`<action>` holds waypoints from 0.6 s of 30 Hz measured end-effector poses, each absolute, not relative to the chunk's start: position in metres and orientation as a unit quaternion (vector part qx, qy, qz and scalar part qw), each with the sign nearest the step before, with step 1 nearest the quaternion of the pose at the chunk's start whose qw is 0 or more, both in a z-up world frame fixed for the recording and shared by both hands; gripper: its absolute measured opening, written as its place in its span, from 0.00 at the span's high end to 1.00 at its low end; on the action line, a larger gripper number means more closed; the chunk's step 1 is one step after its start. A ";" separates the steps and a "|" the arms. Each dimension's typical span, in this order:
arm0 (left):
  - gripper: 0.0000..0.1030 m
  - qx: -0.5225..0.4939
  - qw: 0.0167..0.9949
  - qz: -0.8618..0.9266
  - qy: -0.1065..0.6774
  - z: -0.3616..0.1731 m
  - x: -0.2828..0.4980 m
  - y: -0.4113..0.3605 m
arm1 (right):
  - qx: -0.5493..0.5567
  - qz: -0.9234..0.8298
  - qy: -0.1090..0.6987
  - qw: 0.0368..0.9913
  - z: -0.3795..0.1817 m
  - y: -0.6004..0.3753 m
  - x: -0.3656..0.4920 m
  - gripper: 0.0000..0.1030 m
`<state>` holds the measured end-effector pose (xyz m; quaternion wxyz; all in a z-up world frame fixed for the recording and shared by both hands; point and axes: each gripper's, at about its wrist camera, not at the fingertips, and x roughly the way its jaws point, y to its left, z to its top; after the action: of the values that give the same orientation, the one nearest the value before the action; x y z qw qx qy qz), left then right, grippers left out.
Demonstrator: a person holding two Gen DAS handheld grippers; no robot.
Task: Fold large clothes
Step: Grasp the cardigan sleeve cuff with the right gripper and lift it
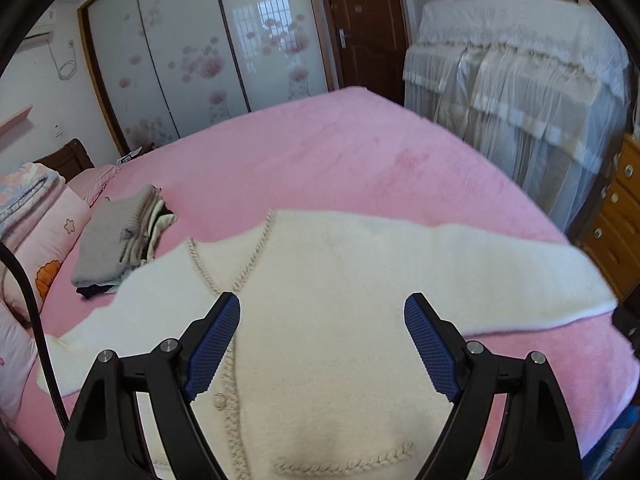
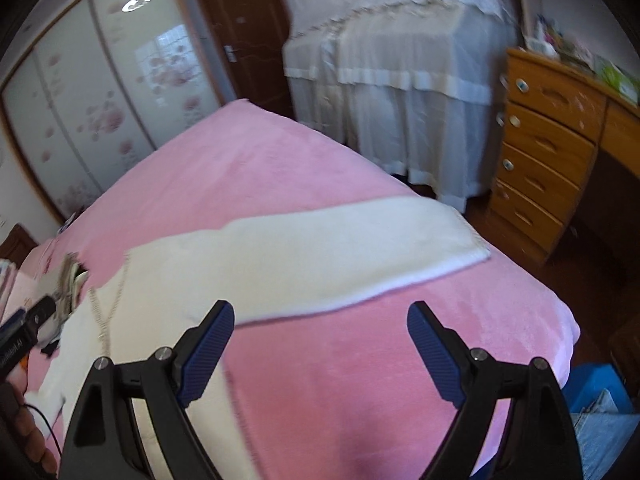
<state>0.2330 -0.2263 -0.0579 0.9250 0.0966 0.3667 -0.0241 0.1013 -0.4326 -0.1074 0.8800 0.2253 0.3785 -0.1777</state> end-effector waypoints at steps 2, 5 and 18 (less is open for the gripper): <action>0.19 0.086 0.921 -0.029 0.379 -0.077 0.241 -0.235 | 0.247 -0.191 0.387 0.868 -0.127 -0.455 0.105 0.20; 0.19 0.074 0.916 -0.031 0.394 -0.097 0.250 -0.248 | 0.282 -0.214 0.396 0.847 -0.154 -0.485 0.109 0.21; 0.19 0.086 0.908 -0.073 0.404 -0.125 0.256 -0.282 | 0.397 -0.264 0.397 0.784 -0.221 -0.562 0.141 0.34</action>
<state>0.2563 -0.2820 -0.1248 0.9078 0.0859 0.4038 -0.0733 0.1411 -0.5619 -0.2215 0.7838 0.3972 0.3975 -0.2644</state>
